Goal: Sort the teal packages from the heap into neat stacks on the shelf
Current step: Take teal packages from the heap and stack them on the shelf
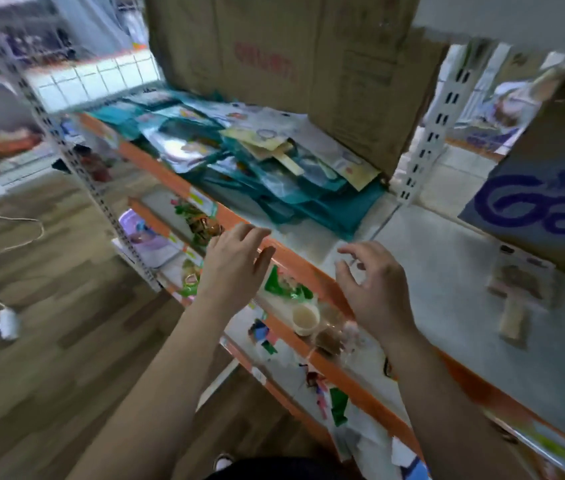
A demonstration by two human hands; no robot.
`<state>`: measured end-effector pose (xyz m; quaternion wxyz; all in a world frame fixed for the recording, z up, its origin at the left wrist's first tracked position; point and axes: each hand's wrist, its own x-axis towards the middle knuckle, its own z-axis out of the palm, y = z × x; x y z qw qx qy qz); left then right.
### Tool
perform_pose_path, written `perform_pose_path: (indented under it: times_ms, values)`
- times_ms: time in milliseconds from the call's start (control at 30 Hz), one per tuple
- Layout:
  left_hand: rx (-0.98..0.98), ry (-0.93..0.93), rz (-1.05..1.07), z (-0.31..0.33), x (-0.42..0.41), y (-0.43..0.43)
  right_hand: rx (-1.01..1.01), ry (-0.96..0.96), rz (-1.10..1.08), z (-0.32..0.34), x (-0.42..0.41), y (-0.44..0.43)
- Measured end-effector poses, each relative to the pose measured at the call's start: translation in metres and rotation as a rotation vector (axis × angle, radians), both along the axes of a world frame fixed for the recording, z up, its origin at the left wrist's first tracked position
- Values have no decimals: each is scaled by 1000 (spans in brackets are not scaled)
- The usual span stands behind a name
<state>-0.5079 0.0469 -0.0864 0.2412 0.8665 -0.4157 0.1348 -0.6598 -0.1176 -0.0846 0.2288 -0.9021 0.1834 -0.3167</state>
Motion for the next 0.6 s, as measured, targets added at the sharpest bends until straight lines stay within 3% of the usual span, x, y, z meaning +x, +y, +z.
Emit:
perform_pose_path:
  times_ms: [300,600]
  values:
    - [-36,7,62,7,120,84,64,-90,25,23,132,56]
    - [-69,-13,116,8,236,94,-15,-195,97,47,269,58]
